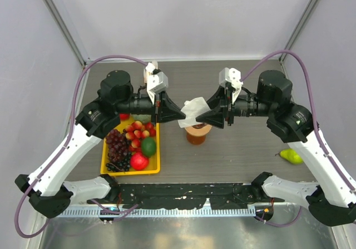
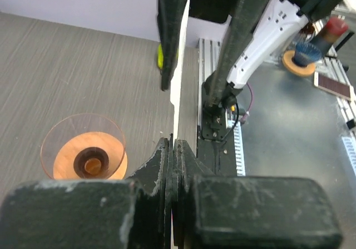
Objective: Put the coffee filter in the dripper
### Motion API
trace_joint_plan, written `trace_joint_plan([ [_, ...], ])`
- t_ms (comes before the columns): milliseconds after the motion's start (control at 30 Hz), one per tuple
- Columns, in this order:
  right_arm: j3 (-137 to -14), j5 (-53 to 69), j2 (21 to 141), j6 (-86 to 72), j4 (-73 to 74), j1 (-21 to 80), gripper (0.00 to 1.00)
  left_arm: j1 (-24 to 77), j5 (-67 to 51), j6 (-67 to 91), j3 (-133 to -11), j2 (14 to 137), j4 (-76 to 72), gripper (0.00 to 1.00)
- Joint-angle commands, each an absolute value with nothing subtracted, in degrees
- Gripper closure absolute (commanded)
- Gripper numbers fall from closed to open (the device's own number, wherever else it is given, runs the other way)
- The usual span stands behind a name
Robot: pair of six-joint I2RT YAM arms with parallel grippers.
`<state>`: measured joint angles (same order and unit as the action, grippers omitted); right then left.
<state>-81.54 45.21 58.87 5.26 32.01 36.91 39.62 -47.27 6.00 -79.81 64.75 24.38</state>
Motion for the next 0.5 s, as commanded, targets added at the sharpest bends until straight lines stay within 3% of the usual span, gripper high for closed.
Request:
trace_joint_plan([
  [0,-89.20,43.59,61.43,15.28,43.76,36.83,0.58,42.54,-42.71,-2.90,-85.42,65.91,36.64,1.00],
  [100,-92.36,44.65,63.28,16.17,47.10,36.83,0.64,42.71,-42.72,-3.87,-86.48,66.62,39.20,1.00],
  [200,-92.72,45.79,63.63,16.96,47.72,36.83,0.88,42.71,-43.33,-4.22,-86.92,66.45,39.64,1.00],
  [233,-92.72,46.05,63.81,16.96,47.72,36.83,0.95,42.71,-43.68,-4.13,-87.18,66.27,39.64,0.91],
  [333,-92.90,47.37,63.81,18.18,48.16,36.91,0.95,42.63,-46.04,-4.65,-88.32,65.39,41.12,0.47],
  [400,-92.64,47.98,63.28,19.24,48.51,36.91,0.95,42.28,-49.03,-7.20,-90.08,64.69,43.50,0.41],
  [467,-92.11,48.25,62.93,19.95,48.43,36.83,0.95,42.01,-50.27,-6.68,-90.88,64.07,44.29,0.42],
])
